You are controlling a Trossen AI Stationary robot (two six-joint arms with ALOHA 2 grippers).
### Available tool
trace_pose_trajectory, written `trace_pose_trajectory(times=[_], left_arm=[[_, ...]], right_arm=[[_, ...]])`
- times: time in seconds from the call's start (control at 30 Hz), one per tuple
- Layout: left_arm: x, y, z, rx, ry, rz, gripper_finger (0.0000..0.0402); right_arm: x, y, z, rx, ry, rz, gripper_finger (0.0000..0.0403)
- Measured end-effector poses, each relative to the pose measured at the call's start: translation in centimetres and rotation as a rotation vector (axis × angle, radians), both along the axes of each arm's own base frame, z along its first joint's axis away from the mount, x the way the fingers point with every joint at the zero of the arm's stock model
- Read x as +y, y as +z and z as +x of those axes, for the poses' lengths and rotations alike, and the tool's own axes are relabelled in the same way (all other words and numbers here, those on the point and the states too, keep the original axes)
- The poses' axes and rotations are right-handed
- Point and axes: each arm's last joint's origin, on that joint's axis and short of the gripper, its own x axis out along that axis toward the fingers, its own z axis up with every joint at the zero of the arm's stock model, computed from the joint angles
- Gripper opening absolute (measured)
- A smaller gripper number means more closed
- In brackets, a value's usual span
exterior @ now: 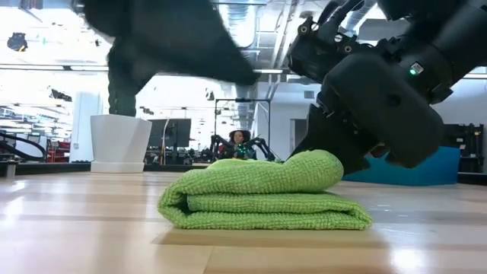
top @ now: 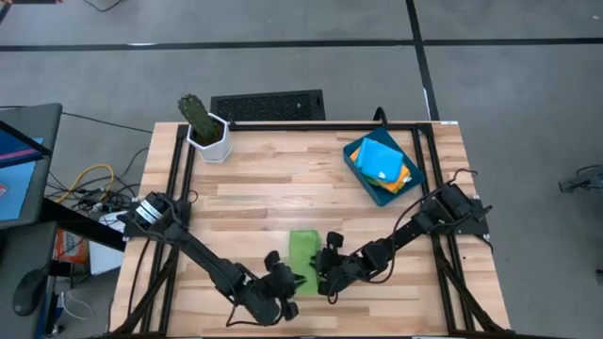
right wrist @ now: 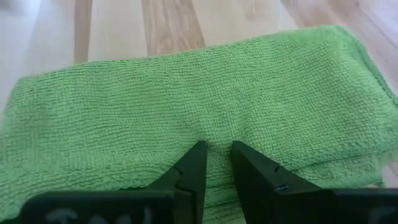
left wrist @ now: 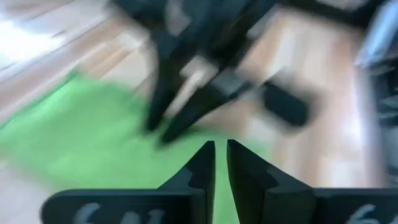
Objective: Fold microfiber towels
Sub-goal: Fold the green microfiber cloth
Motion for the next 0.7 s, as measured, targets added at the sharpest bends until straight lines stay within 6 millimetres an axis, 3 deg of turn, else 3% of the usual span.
trace_pose_trajectory(times=[0.1,0.2,0.37,0.7], left_arm=[[1.1,-2.2,-1.0,0.054,0.077,0.070,0.0023],[2.1,-2.8,-1.1,0.016,0.142,0.104,0.0011],[2.9,-3.4,-1.1,0.050,0.134,0.138,0.0001],[2.8,-3.3,-1.1,0.070,0.098,0.193,0.0000]], right_arm=[[0.7,1.3,-0.6,-0.047,-0.003,-0.040,0.0101],[1.7,2.8,-1.2,-0.115,-0.011,-0.053,0.0101],[4.2,3.8,-1.4,-0.272,0.025,0.022,0.0101],[6.7,-2.9,-2.4,-0.234,0.017,0.151,0.0101]])
